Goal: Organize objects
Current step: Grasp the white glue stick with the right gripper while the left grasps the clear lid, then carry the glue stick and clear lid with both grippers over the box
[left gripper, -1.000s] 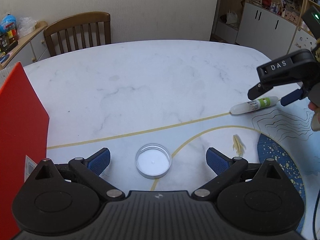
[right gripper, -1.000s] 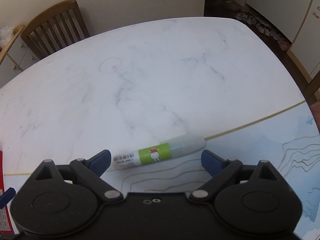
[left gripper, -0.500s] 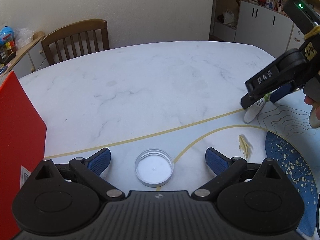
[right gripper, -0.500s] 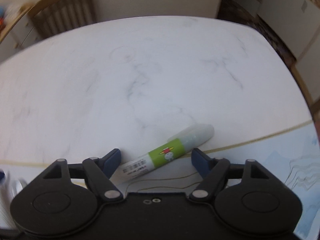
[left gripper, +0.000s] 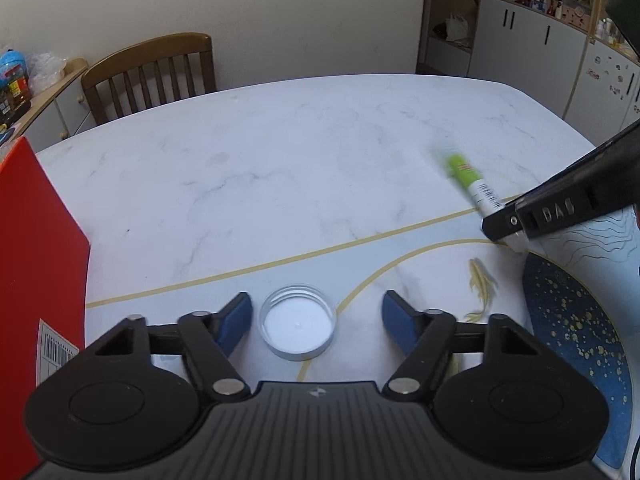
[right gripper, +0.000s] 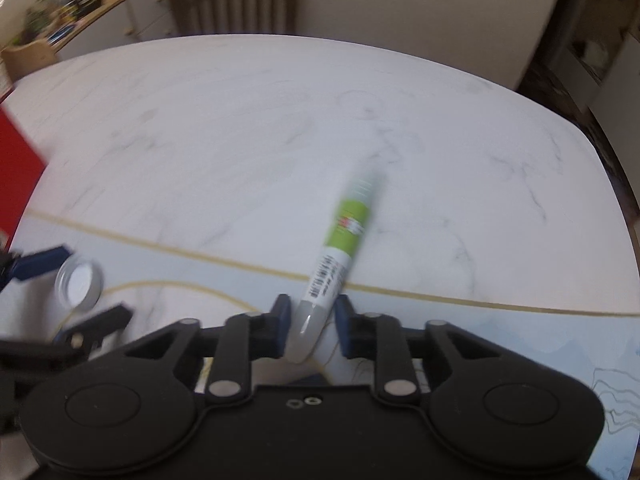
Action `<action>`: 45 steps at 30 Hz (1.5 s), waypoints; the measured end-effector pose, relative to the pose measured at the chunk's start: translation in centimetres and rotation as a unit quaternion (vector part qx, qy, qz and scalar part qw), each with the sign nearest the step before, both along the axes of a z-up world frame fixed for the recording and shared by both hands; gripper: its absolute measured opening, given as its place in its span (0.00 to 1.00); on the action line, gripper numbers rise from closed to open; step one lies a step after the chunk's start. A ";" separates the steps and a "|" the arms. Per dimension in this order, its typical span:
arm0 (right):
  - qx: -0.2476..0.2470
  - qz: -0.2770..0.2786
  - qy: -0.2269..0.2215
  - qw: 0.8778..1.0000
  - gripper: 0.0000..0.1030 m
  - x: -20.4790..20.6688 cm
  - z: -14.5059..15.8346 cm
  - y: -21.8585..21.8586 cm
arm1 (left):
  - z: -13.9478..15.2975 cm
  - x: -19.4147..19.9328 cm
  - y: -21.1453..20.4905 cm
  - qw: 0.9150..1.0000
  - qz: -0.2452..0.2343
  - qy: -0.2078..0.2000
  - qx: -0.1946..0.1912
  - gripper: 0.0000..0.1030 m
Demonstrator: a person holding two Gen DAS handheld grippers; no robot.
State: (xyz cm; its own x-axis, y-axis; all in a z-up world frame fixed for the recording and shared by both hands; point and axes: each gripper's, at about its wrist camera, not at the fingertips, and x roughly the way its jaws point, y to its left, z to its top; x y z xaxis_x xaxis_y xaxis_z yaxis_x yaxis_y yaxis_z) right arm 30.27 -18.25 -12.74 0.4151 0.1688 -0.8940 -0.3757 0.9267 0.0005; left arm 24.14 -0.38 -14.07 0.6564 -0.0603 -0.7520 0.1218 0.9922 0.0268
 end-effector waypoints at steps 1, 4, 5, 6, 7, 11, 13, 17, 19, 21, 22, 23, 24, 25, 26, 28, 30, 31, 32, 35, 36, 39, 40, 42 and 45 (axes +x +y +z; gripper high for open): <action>0.000 0.006 -0.003 1.000 0.15 -0.3 -0.2 -0.1 | 0.1 0.0 -0.1 1.000 -0.003 0.001 0.000 0.58; 0.006 0.023 -0.007 1.000 0.15 -1.5 -0.2 -0.1 | 0.3 -0.2 -0.3 1.000 -0.010 0.003 0.000 0.40; 0.004 0.030 -0.010 0.999 0.14 -2.0 -0.2 0.0 | 0.3 -0.3 -0.3 1.000 -0.011 0.003 -0.001 0.37; 0.004 0.035 -0.011 0.999 0.14 -2.3 0.0 0.3 | 0.4 -0.4 -0.2 1.000 -0.010 0.006 -0.003 0.37; 0.006 0.039 -0.011 0.999 0.14 -2.7 0.1 0.4 | 0.4 -0.6 -0.1 1.000 -0.008 0.007 -0.004 0.37; 0.022 0.052 -0.010 0.998 0.14 -4.7 0.9 0.5 | 0.6 -1.7 0.4 1.000 0.005 0.013 -0.019 0.37; 0.032 0.057 -0.009 0.998 0.14 -5.8 1.2 0.5 | 0.8 -2.5 0.5 0.999 0.007 0.015 -0.028 0.37; 0.050 0.064 0.000 0.997 0.14 -8.2 1.4 0.4 | 0.9 -4.3 0.9 0.999 0.011 0.021 -0.042 0.37; 0.048 0.074 0.001 0.996 0.14 -9.6 1.2 0.5 | 0.9 -5.3 1.1 0.999 0.013 0.024 -0.045 0.37; 0.048 0.077 0.004 0.996 0.14 -10.8 1.2 0.3 | 1.0 -6.3 1.3 0.998 0.018 0.027 -0.049 0.37; 0.049 0.077 0.003 0.996 0.14 -11.3 1.2 0.2 | 1.1 -6.8 1.5 0.998 0.020 0.028 -0.052 0.37; 0.051 0.076 0.002 0.996 0.14 -11.8 1.4 0.0 | 1.3 -7.3 1.6 0.998 0.023 0.029 -0.056 0.37; 0.054 0.076 0.000 0.996 0.14 -12.2 1.6 -0.2 | 1.5 -7.7 1.7 0.998 0.025 0.028 -0.059 0.37; 0.056 0.075 -0.003 0.996 0.14 -12.6 1.8 -0.3 | 1.7 -8.2 1.8 0.997 0.027 0.028 -0.062 0.37; 0.061 0.075 -0.006 0.995 0.14 -12.9 2.1 -0.3 | 1.9 -8.6 1.8 0.997 0.029 0.026 -0.066 0.37; 0.071 0.073 -0.012 0.995 0.14 -13.7 2.9 -0.7 | 2.5 -9.3 1.9 0.997 0.030 0.021 -0.071 0.37; 0.084 0.069 -0.015 0.994 0.14 -14.4 3.6 -1.0 | 3.1 -10.0 1.9 0.996 0.030 0.018 -0.076 0.37; 0.090 0.066 -0.015 0.994 0.14 -14.7 3.9 -1.1 | 3.3 -10.2 1.9 0.996 0.030 0.017 -0.079 0.37; 0.095 0.064 -0.017 0.993 0.14 -15.0 4.1 -1.1 | 3.5 -10.5 1.9 0.996 0.030 0.016 -0.081 0.37; 0.105 0.060 -0.025 0.992 0.14 -15.8 4.8 -1.1 | 4.4 -11.2 2.0 0.995 0.029 0.008 -0.090 0.37; 0.107 0.062 -0.030 0.992 0.14 -16.0 5.0 -1.0 | 4.6 -11.4 2.0 0.995 0.028 0.005 -0.091 0.37; 0.104 0.066 -0.044 0.991 0.14 -16.5 5.7 -0.8 | 5.2 -11.8 2.3 0.995 0.029 0.000 -0.097 0.37; 0.105 0.066 -0.046 0.991 0.14 -16.6 5.8 -0.8 | 5.5 -12.0 2.5 0.995 0.031 -0.002 -0.098 0.37; 0.106 0.064 -0.048 0.991 0.14 -16.8 6.2 -0.7 | 6.0 -12.3 3.0 0.995 0.032 -0.007 -0.099 0.37; 0.109 0.064 -0.061 0.990 0.14 -17.0 7.2 -0.4 | 7.0 -12.6 3.9 0.994 0.031 -0.014 -0.101 0.37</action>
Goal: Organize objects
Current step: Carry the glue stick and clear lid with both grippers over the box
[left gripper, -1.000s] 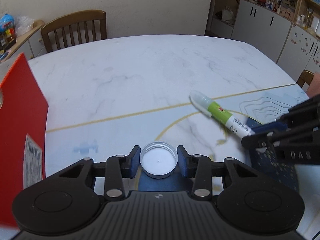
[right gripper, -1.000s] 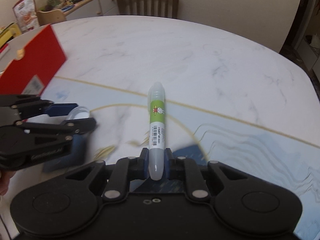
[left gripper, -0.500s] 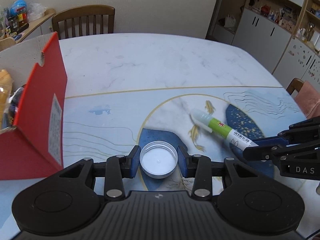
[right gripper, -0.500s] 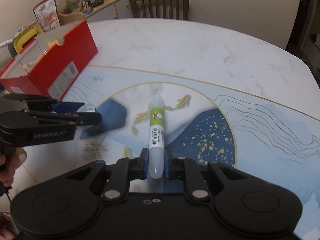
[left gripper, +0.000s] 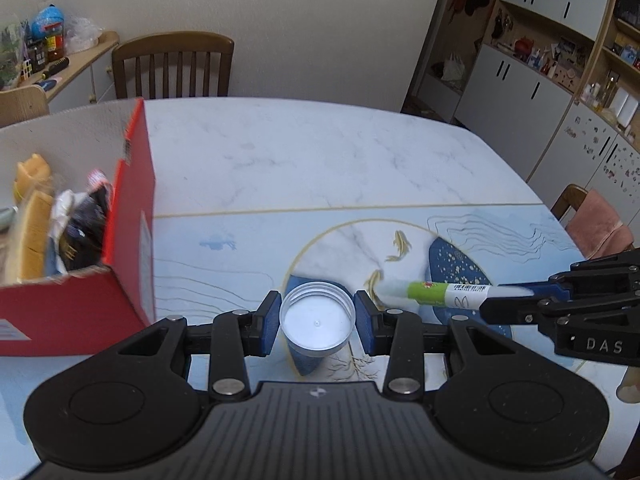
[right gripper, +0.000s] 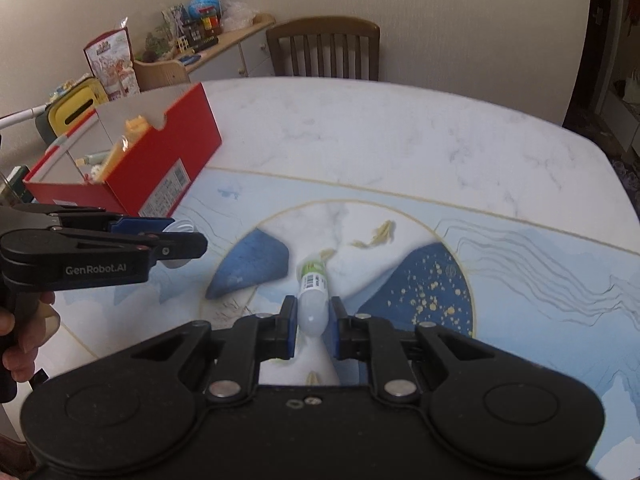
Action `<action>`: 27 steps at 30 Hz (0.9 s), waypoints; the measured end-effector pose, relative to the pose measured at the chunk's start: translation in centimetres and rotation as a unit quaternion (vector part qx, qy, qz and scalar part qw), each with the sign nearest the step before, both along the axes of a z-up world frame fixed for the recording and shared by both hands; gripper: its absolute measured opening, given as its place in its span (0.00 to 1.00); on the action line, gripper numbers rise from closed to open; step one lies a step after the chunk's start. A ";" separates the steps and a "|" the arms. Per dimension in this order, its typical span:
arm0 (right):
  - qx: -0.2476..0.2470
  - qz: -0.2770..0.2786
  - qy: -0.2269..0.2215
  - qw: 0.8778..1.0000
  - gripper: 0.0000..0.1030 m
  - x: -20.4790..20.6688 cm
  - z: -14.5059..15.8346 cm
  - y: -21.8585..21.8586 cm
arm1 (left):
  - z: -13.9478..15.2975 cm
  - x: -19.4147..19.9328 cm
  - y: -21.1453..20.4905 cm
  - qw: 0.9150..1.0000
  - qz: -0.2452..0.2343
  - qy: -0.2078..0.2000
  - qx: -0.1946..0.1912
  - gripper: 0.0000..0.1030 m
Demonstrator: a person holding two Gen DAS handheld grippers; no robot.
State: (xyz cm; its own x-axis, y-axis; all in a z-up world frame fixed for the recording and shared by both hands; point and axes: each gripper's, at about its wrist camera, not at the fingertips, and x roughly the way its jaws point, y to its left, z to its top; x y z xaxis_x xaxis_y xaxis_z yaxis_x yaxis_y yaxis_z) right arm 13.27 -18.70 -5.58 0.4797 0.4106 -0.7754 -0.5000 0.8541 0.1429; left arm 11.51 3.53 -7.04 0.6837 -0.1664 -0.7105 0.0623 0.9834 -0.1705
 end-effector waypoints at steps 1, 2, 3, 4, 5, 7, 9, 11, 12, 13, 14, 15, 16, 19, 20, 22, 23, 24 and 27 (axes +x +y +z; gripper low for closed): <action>0.002 0.000 -0.005 1.000 0.14 -0.1 0.4 0.1 | 0.4 -0.1 0.3 1.000 -0.001 -0.003 0.000 0.37; 0.003 0.001 -0.009 1.000 0.14 -0.1 0.8 0.3 | 0.7 -0.2 0.6 1.000 -0.001 -0.005 -0.001 0.37; 0.004 0.001 -0.015 1.000 0.14 -0.2 1.2 0.5 | 1.1 -0.2 1.0 1.000 -0.002 -0.008 -0.002 0.37; 0.004 0.001 -0.021 1.000 0.14 -0.3 1.6 0.7 | 1.5 -0.3 1.4 1.000 -0.002 -0.011 -0.003 0.37; 0.003 0.001 -0.029 1.000 0.14 -0.3 2.0 0.9 | 1.8 -0.3 1.8 1.000 -0.003 -0.014 -0.005 0.37; 0.004 -0.001 -0.040 0.999 0.14 -0.4 2.8 1.2 | 2.5 -0.5 2.5 1.000 -0.004 -0.021 -0.004 0.37; 0.007 -0.006 -0.047 0.999 0.14 -0.4 3.4 1.5 | 3.1 -0.6 3.3 1.000 -0.005 -0.026 -0.005 0.37; 0.009 -0.010 -0.054 0.998 0.14 -0.3 4.1 1.9 | 3.8 -0.7 4.2 0.999 -0.006 -0.034 -0.002 0.37; 0.011 -0.013 -0.058 0.998 0.14 -0.2 4.5 2.1 | 4.2 -0.8 4.7 0.999 -0.007 -0.038 -0.001 0.37; 0.014 -0.016 -0.061 0.998 0.14 -0.1 4.9 2.3 | 4.5 -0.8 5.2 0.999 -0.007 -0.041 0.001 0.37; 0.018 -0.018 -0.064 0.998 0.14 0.0 5.3 2.6 | 4.9 -0.8 5.8 0.999 -0.006 -0.043 0.002 0.37; 0.022 -0.018 -0.067 0.997 0.14 0.0 5.7 2.9 | 5.2 -0.8 6.4 0.999 -0.005 -0.045 0.003 0.37; 0.025 -0.017 -0.073 0.997 0.14 0.1 6.2 3.3 | 5.4 -0.8 7.0 0.999 -0.003 -0.046 0.005 0.37; 0.031 -0.012 -0.089 0.995 0.14 0.5 7.6 5.0 | 6.2 -0.5 9.2 0.999 0.004 -0.048 0.014 0.37; 0.034 -0.009 -0.094 0.995 0.14 0.7 8.0 5.7 | 6.4 -0.5 10.0 0.999 0.007 -0.049 0.017 0.37; 0.035 -0.001 -0.103 0.994 0.14 1.2 8.7 7.3 | 6.8 -0.4 11.7 0.998 0.012 -0.050 0.024 0.37; 0.036 0.004 -0.107 0.994 0.14 1.4 9.1 8.2 | 7.0 -0.4 12.5 0.998 0.015 -0.051 0.028 0.37; 0.037 0.009 -0.112 0.993 0.14 1.6 9.4 9.2 | 7.2 -0.4 13.4 0.998 0.018 -0.051 0.032 0.37; 0.045 0.026 -0.123 0.991 0.14 2.0 10.4 12.0 | 7.7 -0.1 16.3 0.998 0.025 -0.050 0.041 0.37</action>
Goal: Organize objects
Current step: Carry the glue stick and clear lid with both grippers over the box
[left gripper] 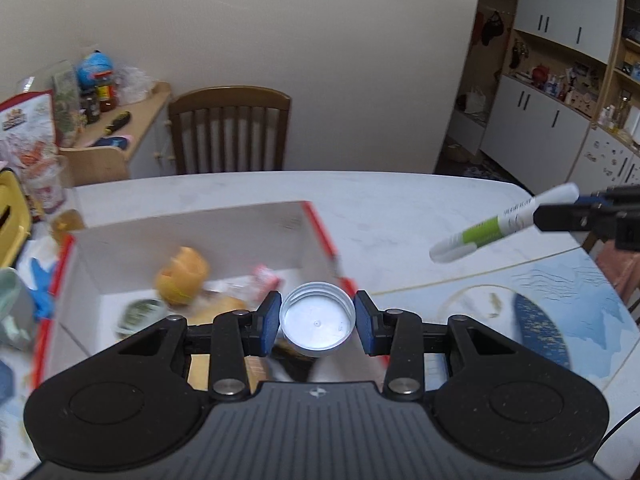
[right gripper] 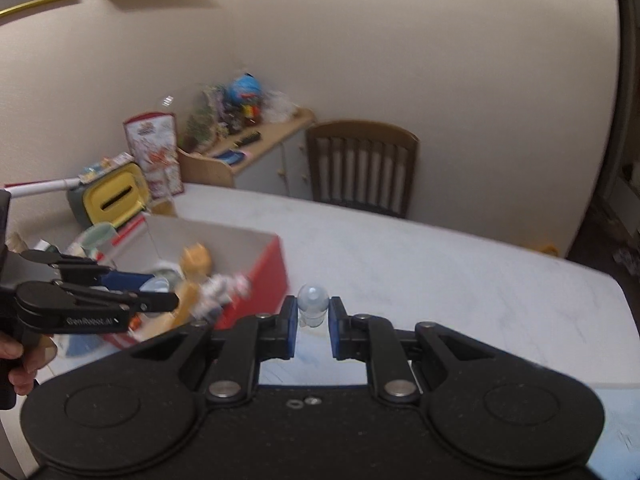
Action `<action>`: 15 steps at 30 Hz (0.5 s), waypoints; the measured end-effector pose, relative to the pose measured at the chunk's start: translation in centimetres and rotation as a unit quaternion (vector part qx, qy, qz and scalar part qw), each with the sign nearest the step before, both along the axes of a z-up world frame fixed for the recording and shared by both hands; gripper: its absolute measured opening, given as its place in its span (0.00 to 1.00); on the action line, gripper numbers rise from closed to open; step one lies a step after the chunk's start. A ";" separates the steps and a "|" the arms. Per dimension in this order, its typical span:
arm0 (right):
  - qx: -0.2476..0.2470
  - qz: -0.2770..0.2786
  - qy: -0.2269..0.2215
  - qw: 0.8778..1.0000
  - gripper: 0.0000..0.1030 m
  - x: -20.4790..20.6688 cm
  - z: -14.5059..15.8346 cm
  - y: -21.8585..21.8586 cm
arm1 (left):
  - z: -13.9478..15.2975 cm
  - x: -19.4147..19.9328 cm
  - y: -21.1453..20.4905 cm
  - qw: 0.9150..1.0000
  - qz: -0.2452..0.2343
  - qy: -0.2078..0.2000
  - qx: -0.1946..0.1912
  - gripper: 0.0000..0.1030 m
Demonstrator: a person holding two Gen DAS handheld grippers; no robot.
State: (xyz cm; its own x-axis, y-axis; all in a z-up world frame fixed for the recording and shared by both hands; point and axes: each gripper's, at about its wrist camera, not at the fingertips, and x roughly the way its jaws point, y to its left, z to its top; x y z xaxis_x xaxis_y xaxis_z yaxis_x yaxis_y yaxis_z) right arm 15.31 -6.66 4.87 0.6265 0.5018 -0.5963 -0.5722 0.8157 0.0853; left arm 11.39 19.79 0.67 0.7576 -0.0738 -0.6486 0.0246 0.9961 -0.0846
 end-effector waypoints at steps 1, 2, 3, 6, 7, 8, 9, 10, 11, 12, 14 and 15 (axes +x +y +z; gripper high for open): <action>0.001 0.006 -0.004 1.000 0.14 0.1 0.3 1.0 | 0.1 0.1 0.9 1.000 0.002 0.002 0.003 0.37; 0.001 0.010 -0.008 1.000 0.14 0.3 0.5 2.0 | 0.2 0.2 1.9 1.000 0.005 0.003 0.006 0.37; 0.002 0.016 -0.011 1.000 0.14 0.4 0.6 3.0 | 0.2 0.3 2.8 1.000 0.008 0.004 0.009 0.37; 0.002 0.027 -0.011 1.000 0.14 1.2 0.5 6.0 | 0.0 0.8 5.5 1.000 0.014 0.013 0.014 0.37; 0.000 0.032 -0.008 0.999 0.14 1.4 0.4 7.0 | -0.2 1.0 6.2 1.000 0.015 0.016 0.016 0.37; -0.003 0.036 -0.005 0.999 0.14 1.7 0.2 8.0 | -0.4 1.3 7.0 1.000 0.015 0.021 0.017 0.37; -0.008 0.038 -0.004 0.999 0.14 1.8 -0.1 9.0 | -0.6 1.5 7.6 0.999 0.016 0.025 0.017 0.37; -0.012 0.041 -0.004 0.999 0.14 1.9 -0.4 9.9 | -0.9 1.8 8.2 0.999 0.016 0.030 0.018 0.37; -0.016 0.044 -0.003 0.999 0.14 2.0 -0.8 10.7 | -1.2 2.0 8.7 0.999 0.015 0.034 0.018 0.37; -0.021 0.045 -0.003 0.999 0.14 2.2 -1.2 11.5 | -1.5 2.2 9.1 0.999 0.014 0.038 0.019 0.37; -0.034 0.044 -0.004 0.998 0.14 2.4 -2.0 12.9 | -2.0 2.8 9.9 0.999 0.011 0.046 0.024 0.37; -0.040 0.044 -0.002 0.998 0.14 2.5 -2.5 13.5 | -2.3 3.2 10.1 0.998 0.009 0.049 0.027 0.37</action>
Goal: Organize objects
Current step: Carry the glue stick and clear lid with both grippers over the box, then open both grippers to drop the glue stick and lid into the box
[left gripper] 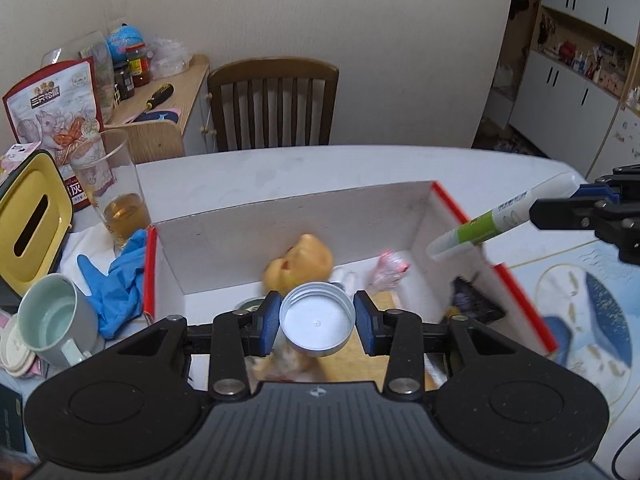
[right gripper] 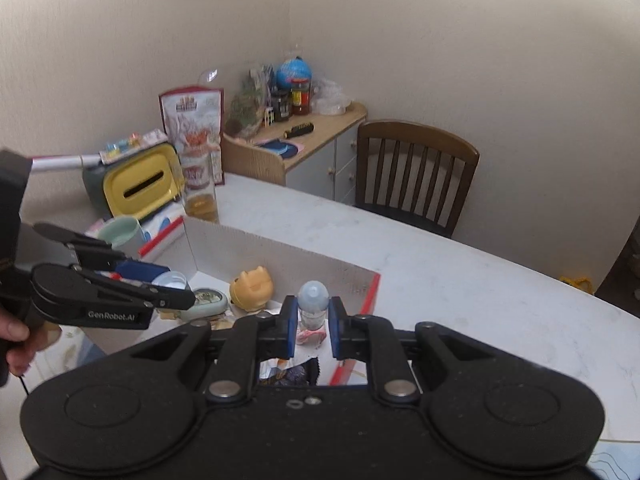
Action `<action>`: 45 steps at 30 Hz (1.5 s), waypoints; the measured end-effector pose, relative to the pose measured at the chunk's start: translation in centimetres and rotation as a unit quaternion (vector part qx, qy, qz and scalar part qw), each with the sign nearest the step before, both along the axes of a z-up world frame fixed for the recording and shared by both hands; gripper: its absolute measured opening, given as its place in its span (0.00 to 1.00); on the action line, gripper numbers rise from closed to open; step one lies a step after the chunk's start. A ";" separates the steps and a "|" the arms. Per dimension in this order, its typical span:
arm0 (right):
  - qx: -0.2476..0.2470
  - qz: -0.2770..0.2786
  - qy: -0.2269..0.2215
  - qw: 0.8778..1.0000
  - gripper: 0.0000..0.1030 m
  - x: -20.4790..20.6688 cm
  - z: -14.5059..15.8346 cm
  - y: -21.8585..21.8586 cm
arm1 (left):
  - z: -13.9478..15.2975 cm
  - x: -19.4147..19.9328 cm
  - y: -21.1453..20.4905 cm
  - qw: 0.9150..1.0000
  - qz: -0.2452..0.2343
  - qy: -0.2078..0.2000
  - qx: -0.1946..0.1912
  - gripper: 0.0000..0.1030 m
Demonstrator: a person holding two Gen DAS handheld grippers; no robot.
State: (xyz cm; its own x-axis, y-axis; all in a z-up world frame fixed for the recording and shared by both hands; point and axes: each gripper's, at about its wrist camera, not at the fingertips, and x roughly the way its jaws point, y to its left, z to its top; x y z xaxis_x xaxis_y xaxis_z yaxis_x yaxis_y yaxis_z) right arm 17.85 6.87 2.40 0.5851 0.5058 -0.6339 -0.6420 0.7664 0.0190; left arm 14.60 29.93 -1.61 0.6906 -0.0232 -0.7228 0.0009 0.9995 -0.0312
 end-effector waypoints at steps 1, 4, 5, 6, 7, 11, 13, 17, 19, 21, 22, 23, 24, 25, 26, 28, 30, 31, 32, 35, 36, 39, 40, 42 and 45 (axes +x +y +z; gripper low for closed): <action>-0.006 0.000 0.001 1.000 0.14 0.2 -0.5 0.6 | -0.3 0.4 0.2 1.000 -0.003 0.004 0.002 0.37; -0.022 -0.002 0.003 1.000 0.14 0.5 -2.0 2.1 | -1.1 1.7 0.9 1.000 -0.012 0.015 0.011 0.37; -0.027 -0.003 0.006 1.000 0.14 0.6 -2.4 2.4 | -1.4 2.2 1.1 1.000 -0.016 0.021 0.011 0.37; -0.033 -0.004 0.007 0.999 0.14 0.6 -2.8 2.8 | -1.8 2.6 1.2 0.999 -0.019 0.026 0.011 0.37; -0.040 -0.005 0.009 0.999 0.14 0.6 -3.3 3.1 | -2.1 2.9 1.3 0.999 -0.020 0.030 0.013 0.37; -0.064 -0.002 0.020 0.998 0.14 0.6 -4.8 3.9 | -3.4 4.1 1.4 0.998 -0.027 0.045 0.019 0.37; -0.075 0.002 0.028 0.997 0.14 0.4 -5.4 4.2 | -3.9 4.7 1.3 0.998 -0.033 0.053 0.023 0.37; -0.098 0.015 0.027 0.995 0.14 -0.5 -6.4 4.5 | -4.8 5.9 1.3 0.996 -0.042 0.075 0.028 0.37; -0.108 0.021 0.028 0.994 0.14 -0.9 -6.7 4.8 | -5.2 6.3 1.3 0.995 -0.042 0.086 0.028 0.37; -0.120 0.030 0.028 0.992 0.14 -1.4 -7.0 5.0 | -5.6 6.6 1.4 0.994 -0.042 0.093 0.026 0.37; -0.125 0.034 0.026 0.991 0.14 -1.7 -7.1 5.1 | -5.7 6.8 1.5 0.994 -0.043 0.096 0.024 0.37; -0.131 0.037 0.024 0.990 0.14 -1.9 -7.2 5.2 | -5.8 6.9 1.5 0.994 -0.044 0.098 0.023 0.37; -0.136 0.039 0.022 0.990 0.15 -2.1 -7.4 5.3 | -5.9 7.0 1.4 0.994 -0.045 0.101 0.022 0.37; -0.140 0.039 0.024 0.989 0.15 -2.0 -7.5 5.4 | -5.9 7.1 1.4 0.993 -0.045 0.104 0.023 0.37; -0.142 0.038 0.027 0.989 0.15 -2.0 -7.6 5.4 | -5.9 7.3 1.3 0.993 -0.047 0.106 0.026 0.37; -0.139 0.034 0.032 0.989 0.15 -1.9 -7.7 5.4 | -6.0 7.5 1.2 0.992 -0.048 0.110 0.028 0.37; -0.136 0.031 0.045 0.989 0.16 -1.7 -7.6 5.1 | -6.1 7.6 1.2 0.992 -0.047 0.114 0.025 0.37; -0.133 0.029 0.048 0.989 0.18 -1.6 -7.5 5.0 | -6.1 7.6 1.2 0.992 -0.046 0.114 0.025 0.37; -0.132 0.027 0.050 0.990 0.20 -1.6 -7.4 4.9 | -6.1 7.6 1.2 0.992 -0.045 0.113 0.025 0.37; -0.132 0.026 0.055 0.989 0.24 -1.6 -7.2 4.7 | -6.0 7.6 1.2 0.992 -0.043 0.113 0.023 0.37; -0.131 0.025 0.059 0.989 0.28 -1.6 -7.1 4.6 | -6.0 7.5 1.3 0.992 -0.042 0.113 0.022 0.37; -0.131 0.024 0.069 0.989 0.33 -1.6 -6.9 4.4 | -5.9 7.3 1.4 0.993 -0.035 0.112 0.020 0.38; -0.133 0.022 0.071 0.988 0.34 -1.7 -6.8 4.4 | -5.9 7.2 1.5 0.993 -0.034 0.111 0.018 0.39; -0.132 0.020 0.075 0.988 0.36 -1.7 -6.7 4.3 | -5.8 7.0 1.5 0.993 -0.031 0.110 0.018 0.46; -0.128 0.014 0.078 0.989 0.40 -1.9 -6.3 4.0 | -5.6 6.4 1.6 0.993 -0.032 0.107 0.022 0.49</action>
